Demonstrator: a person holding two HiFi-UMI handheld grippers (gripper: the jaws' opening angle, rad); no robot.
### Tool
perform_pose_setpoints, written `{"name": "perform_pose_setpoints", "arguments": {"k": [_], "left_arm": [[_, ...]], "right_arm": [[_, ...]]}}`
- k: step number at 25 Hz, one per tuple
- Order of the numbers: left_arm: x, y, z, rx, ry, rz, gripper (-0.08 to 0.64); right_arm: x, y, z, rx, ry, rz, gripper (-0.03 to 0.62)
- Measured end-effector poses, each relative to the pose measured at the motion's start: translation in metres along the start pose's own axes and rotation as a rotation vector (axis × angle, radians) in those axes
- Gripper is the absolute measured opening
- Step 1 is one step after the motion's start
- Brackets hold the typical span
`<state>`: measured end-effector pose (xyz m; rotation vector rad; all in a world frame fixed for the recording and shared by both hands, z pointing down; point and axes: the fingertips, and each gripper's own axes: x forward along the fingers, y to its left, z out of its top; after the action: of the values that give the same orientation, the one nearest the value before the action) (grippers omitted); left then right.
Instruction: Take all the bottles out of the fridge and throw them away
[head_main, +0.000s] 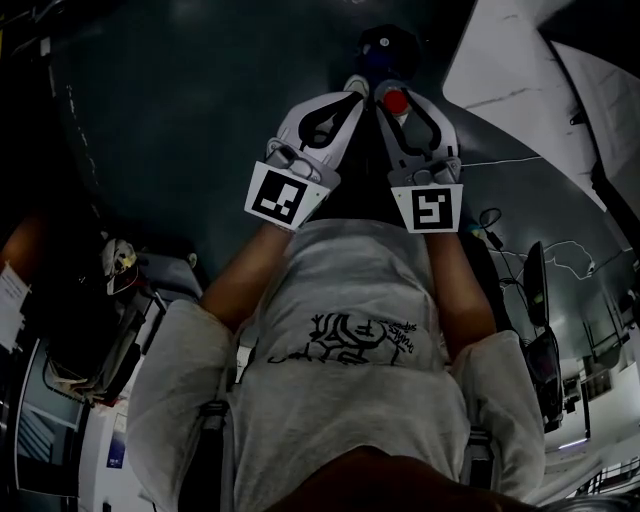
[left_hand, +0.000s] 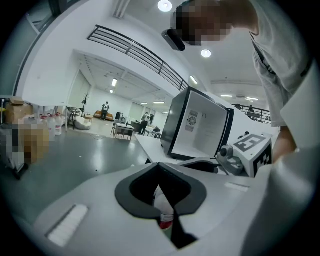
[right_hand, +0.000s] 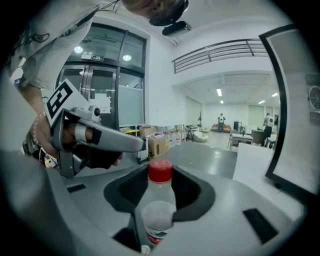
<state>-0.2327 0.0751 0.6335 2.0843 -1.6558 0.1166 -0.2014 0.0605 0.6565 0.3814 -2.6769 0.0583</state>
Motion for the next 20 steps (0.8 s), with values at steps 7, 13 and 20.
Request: {"name": "perform_pose_setpoints", "arguments": {"k": [7,13,20], "left_arm": [[0.011,0.008,-0.023,0.029,0.011,-0.002,0.009],[0.024,0.018,-0.036,0.055,0.020,-0.002,0.009],[0.031,0.020,-0.037,0.060,0.015,-0.001,0.009]], "right_arm": [[0.016,-0.009,-0.024,-0.029,-0.023,-0.044,0.150],[0.027,-0.013,-0.039,-0.032,-0.017,-0.059,0.150],[0.028,-0.023,-0.044,0.014,-0.027,-0.097,0.152]]}}
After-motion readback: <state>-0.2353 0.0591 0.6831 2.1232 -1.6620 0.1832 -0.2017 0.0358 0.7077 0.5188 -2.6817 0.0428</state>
